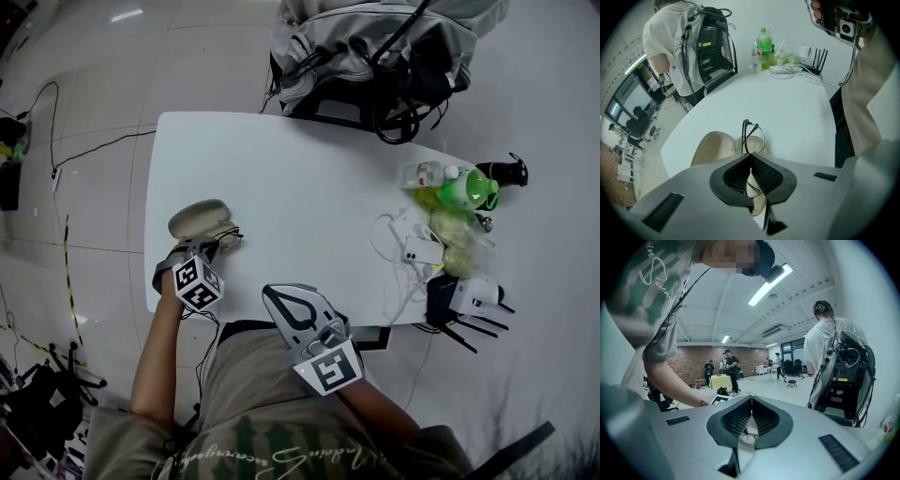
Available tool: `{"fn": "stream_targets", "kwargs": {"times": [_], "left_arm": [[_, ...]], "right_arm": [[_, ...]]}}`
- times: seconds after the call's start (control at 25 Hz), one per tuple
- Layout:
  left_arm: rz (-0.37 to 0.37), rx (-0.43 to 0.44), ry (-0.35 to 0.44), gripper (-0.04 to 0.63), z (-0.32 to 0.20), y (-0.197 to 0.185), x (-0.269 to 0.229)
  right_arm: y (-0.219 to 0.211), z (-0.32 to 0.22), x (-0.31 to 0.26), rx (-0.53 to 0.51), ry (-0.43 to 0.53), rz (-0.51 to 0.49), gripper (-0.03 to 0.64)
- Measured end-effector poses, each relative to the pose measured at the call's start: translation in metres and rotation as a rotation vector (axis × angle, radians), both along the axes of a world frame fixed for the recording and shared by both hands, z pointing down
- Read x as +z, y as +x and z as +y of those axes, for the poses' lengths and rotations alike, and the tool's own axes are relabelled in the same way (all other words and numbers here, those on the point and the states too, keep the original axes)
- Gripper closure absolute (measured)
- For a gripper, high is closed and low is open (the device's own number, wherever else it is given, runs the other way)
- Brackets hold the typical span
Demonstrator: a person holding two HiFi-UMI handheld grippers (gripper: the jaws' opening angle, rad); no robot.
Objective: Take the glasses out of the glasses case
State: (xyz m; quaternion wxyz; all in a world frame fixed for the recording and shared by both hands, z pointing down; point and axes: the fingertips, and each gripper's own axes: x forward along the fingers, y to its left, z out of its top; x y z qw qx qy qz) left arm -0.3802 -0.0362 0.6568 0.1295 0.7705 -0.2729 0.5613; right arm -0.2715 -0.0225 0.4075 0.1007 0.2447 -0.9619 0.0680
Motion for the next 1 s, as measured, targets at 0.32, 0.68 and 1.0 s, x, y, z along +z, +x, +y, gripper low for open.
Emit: {"fn": "stream_targets", "kwargs": {"times": [0.32,0.68,1.0], "left_arm": [[-0.049,0.089,0.042,0.578,-0.007,0.014,-0.009],[-0.024,0.106,0.066,0.578,-0.012,0.031,-0.019],[0.007,0.112,0.05,0.578,-0.007,0.05,-0.024]], "right_arm": [[0.017,-0.001,-0.003,0.054,0.013,0.002,0.604],[0.043,0.002,-0.001,0.152,0.049,-0.039,0.604],[0.06,0.016,0.013,0.152,0.042,0.001,0.604]]}}
